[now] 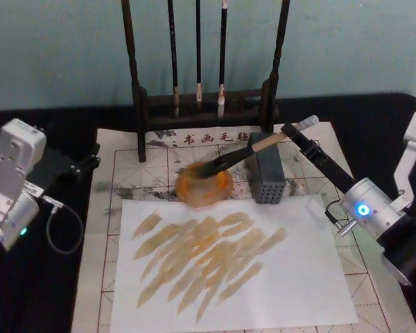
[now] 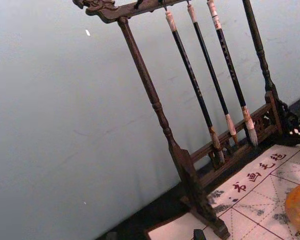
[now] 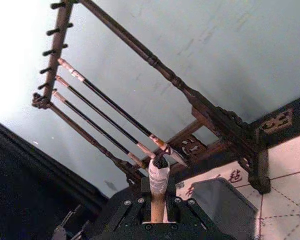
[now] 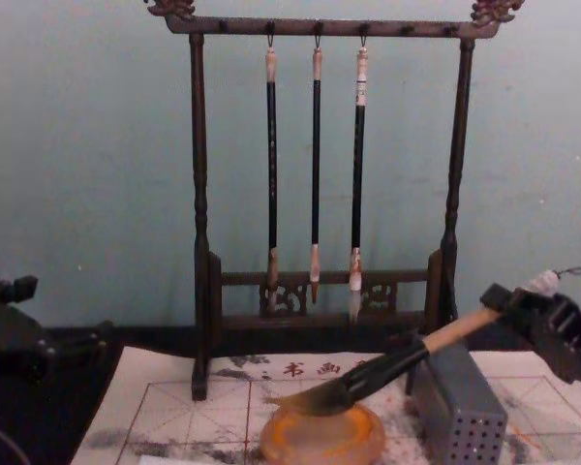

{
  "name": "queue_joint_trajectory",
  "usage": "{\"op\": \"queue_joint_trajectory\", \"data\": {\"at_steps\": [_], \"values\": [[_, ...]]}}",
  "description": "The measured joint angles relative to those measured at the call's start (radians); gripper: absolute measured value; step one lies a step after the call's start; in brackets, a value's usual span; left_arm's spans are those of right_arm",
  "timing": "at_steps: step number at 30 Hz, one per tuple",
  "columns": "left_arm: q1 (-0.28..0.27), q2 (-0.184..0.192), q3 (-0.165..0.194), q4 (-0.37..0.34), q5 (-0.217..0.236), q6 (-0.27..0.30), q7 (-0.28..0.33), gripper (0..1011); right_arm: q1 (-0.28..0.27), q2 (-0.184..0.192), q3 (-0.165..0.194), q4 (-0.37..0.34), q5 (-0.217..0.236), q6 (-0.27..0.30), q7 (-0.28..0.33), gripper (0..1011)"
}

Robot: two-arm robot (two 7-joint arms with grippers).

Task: Pick up the brush from the inkstone, write on the paper, then place the brush back to its original position.

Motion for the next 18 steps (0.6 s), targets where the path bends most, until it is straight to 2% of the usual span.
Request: {"op": "queue_joint_trajectory", "data": {"at_steps": [5,18], "values": [[0.0,0.0,0.0,0.0,0.0,0.0,0.0,1001,-0.009,0.017,-0.007,-0.031,0.004,0.0,0.005,179],[0.0,0.0,0.0,0.0,0.0,0.0,0.0,1001,-0.04,0.103,-0.025,-0.129,0.015,0.001,0.069,181]]}}
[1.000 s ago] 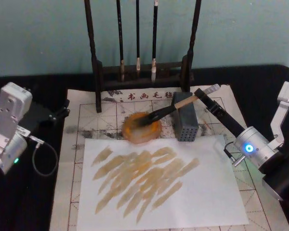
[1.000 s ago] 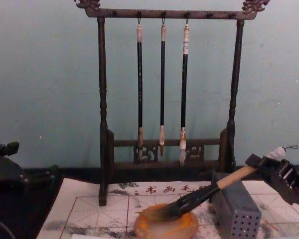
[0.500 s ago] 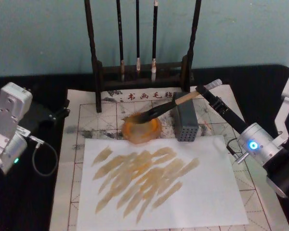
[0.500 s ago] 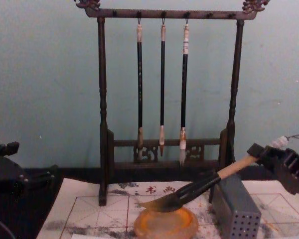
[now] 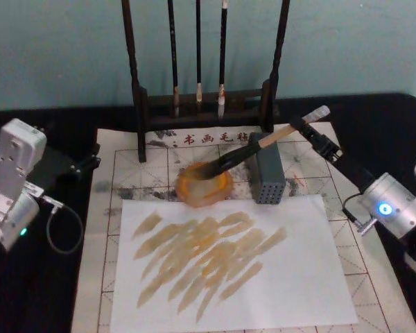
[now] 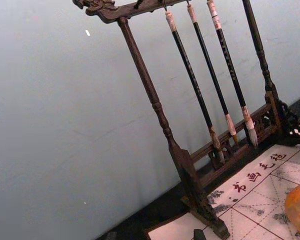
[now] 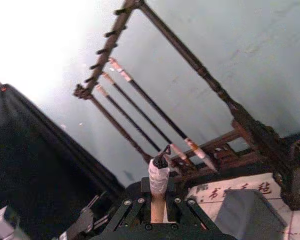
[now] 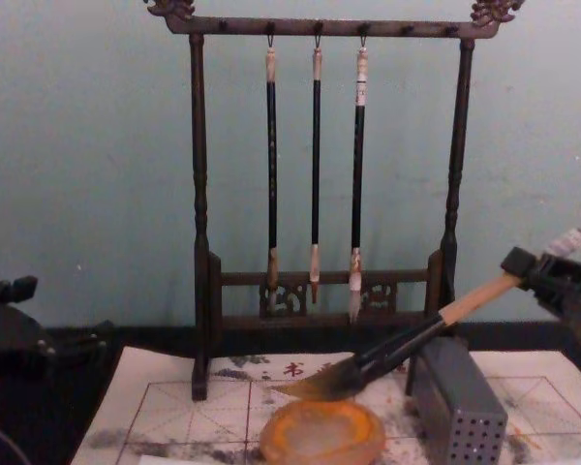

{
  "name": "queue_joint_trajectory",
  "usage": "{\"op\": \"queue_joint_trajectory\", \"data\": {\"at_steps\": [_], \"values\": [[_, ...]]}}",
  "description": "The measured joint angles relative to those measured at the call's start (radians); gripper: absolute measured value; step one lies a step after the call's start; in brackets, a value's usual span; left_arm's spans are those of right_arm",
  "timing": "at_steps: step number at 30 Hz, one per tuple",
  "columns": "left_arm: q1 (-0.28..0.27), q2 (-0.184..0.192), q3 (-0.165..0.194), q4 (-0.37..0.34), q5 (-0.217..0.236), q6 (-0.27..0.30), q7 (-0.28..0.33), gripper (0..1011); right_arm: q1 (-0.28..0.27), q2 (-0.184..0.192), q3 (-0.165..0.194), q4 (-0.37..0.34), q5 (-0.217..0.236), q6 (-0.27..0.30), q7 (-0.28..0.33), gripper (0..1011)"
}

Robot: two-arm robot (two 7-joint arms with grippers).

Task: Pick up the brush from the inkstone, write on the paper, then place the brush back to its original position.

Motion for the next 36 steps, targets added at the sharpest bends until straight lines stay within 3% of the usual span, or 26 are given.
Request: {"op": "queue_joint_trajectory", "data": {"at_steps": [9,36], "values": [[0.0,0.0,0.0,0.0,0.0,0.0,0.0,1001,-0.02,0.075,-0.029,-0.062,0.004,0.01,0.07,179],[0.0,0.0,0.0,0.0,0.0,0.0,0.0,1001,-0.001,0.224,-0.144,-0.107,-0.059,0.029,0.283,181]]}}
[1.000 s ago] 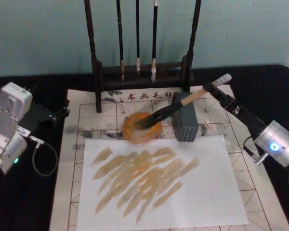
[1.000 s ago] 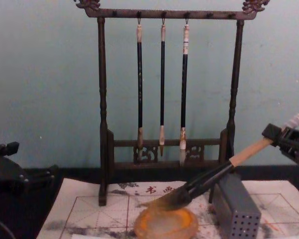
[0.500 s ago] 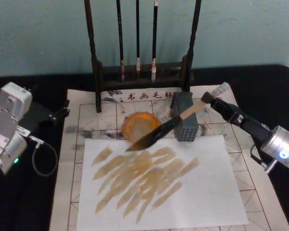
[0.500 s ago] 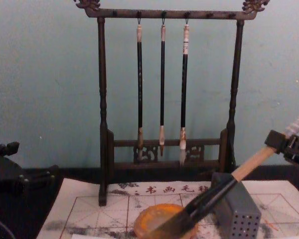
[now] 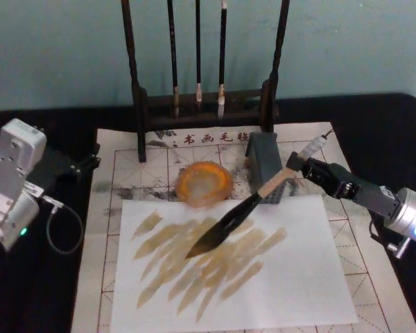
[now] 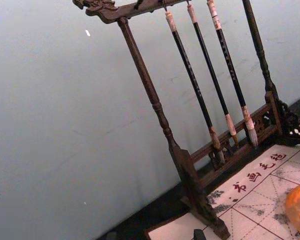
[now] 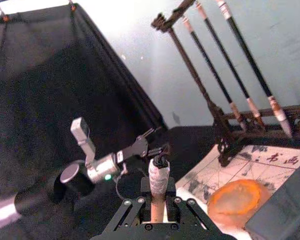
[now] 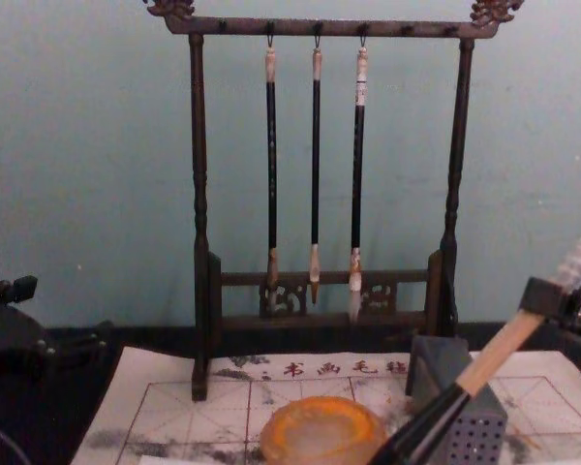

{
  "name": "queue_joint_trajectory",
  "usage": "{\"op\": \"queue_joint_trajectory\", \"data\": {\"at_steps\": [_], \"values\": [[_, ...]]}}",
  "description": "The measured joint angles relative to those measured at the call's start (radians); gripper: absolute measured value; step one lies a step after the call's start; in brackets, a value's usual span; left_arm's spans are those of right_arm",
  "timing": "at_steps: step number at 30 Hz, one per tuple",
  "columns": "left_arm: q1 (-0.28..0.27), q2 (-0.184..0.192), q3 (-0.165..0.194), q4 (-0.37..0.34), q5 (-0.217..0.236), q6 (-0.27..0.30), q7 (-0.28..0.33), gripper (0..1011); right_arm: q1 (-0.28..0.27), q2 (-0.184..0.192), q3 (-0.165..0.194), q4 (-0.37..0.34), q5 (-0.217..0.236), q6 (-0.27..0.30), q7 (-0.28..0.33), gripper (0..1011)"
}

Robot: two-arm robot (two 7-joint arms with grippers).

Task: Pick up the brush from the inkstone, write on the paper, then place the brush back to its original position.

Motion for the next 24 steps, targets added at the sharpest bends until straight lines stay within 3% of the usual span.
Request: {"op": "queue_joint_trajectory", "data": {"at_steps": [24], "values": [[0.0,0.0,0.0,0.0,0.0,0.0,0.0,1001,0.019,0.084,-0.034,-0.044,-0.052,0.008,0.016,179]]}}
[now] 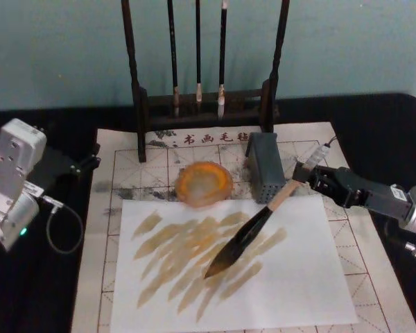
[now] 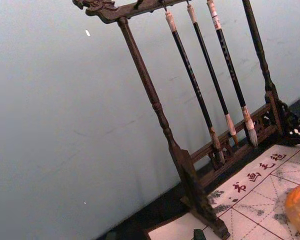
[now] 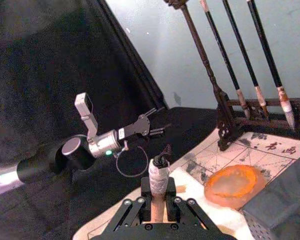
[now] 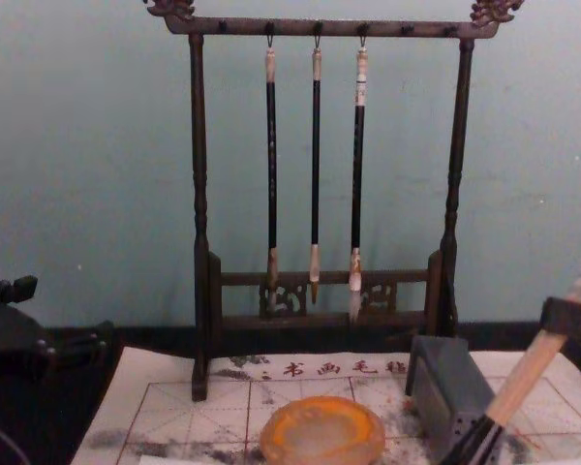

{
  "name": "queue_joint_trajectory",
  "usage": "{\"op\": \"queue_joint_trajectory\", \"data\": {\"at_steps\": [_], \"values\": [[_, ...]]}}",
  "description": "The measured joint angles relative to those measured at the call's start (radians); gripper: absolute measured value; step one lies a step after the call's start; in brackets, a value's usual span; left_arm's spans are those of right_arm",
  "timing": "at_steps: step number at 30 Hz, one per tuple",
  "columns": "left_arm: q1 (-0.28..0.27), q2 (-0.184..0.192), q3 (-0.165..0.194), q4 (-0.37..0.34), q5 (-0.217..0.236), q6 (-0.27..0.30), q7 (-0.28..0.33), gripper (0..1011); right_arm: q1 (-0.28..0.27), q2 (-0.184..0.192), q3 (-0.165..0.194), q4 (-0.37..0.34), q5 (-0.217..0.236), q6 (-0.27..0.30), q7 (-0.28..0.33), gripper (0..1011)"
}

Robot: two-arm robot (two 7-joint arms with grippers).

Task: Pick up the brush from the inkstone, write on the paper, then place the brush back to its original position.

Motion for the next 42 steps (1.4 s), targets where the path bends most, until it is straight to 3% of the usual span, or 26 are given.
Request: {"op": "queue_joint_trajectory", "data": {"at_steps": [16,42], "values": [[0.0,0.0,0.0,0.0,0.0,0.0,0.0,1001,-0.005,0.04,-0.021,-0.038,-0.026,0.009,0.006,181],[0.0,0.0,0.0,0.0,0.0,0.0,0.0,1001,-0.007,0.039,-0.023,-0.041,-0.02,0.018,-0.007,181]]}}
